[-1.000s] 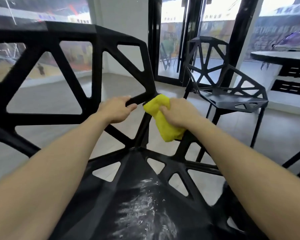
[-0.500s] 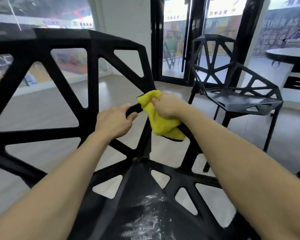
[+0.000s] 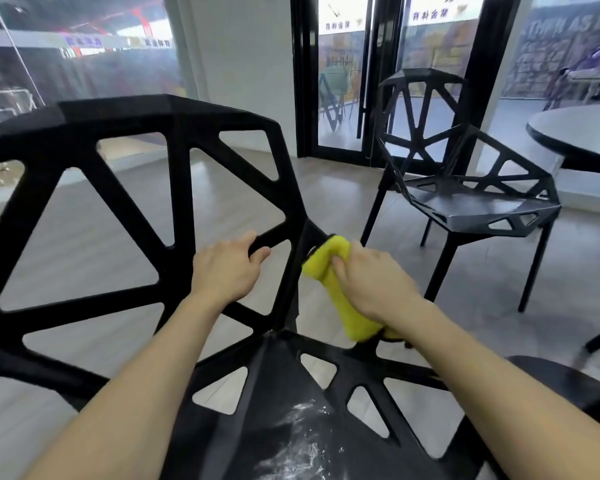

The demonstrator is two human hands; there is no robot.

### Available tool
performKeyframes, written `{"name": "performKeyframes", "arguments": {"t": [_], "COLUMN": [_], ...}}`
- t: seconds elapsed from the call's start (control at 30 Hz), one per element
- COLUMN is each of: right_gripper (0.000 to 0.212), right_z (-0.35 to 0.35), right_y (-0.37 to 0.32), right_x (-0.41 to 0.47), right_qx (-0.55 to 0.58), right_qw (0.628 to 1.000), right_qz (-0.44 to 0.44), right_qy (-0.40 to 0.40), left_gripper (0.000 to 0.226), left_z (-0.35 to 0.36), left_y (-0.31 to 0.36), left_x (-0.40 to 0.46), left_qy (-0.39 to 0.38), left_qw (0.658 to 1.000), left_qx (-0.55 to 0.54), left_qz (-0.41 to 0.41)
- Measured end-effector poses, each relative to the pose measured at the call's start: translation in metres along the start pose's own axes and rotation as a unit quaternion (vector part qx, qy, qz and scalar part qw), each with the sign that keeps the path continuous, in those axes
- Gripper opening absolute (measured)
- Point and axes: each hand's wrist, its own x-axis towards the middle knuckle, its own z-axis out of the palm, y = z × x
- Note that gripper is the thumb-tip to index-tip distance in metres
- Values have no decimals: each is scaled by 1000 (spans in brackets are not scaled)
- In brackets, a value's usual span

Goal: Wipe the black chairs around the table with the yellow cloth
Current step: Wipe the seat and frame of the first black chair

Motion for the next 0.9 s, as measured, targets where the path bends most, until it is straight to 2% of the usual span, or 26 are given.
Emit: {"name": "performKeyframes", "arguments": {"t": [0.07, 0.17, 0.3, 0.4, 0.47, 0.57, 0.73, 0.8, 0.9], "right_gripper": [40, 42, 41, 50, 53, 52, 58, 58, 57], "right_z": [-9, -1, 21, 34, 42, 34, 34, 35, 39], "right_y": [-29, -40, 18, 70, 82, 53, -16, -10, 47], "right_x": [56, 86, 3, -78, -93, -45, 71, 73, 25], "right_qx": [59, 83, 41, 25, 11, 31, 35, 25, 73], "right_qw": [998, 996, 997, 996, 995, 995, 992, 994, 994], "right_qz": [-30, -11, 24, 70, 72, 65, 44, 15, 31], "right_qy": [13, 38, 62, 57, 69, 64, 112, 103, 73], "left_gripper": [38, 37, 36, 36, 36, 34, 36, 38, 39], "left_z": [0, 1, 0, 0, 2, 5, 4, 5, 4], "left_y": [-2, -8, -9, -6, -5, -3, -11, -16, -12], "left_x": [2, 9, 10, 9, 10, 9, 23, 29, 30], "left_qy": [6, 5, -10, -8, -5, 5, -3, -13, -35], "left_qw": [1000, 1000, 1000, 1000, 1000, 999, 998, 997, 996], "left_qx": [4, -6, -17, -13, -14, -11, 3, 10, 7], "left_qz": [0, -9, -11, -10, -21, -37, -65, -76, -88]}}
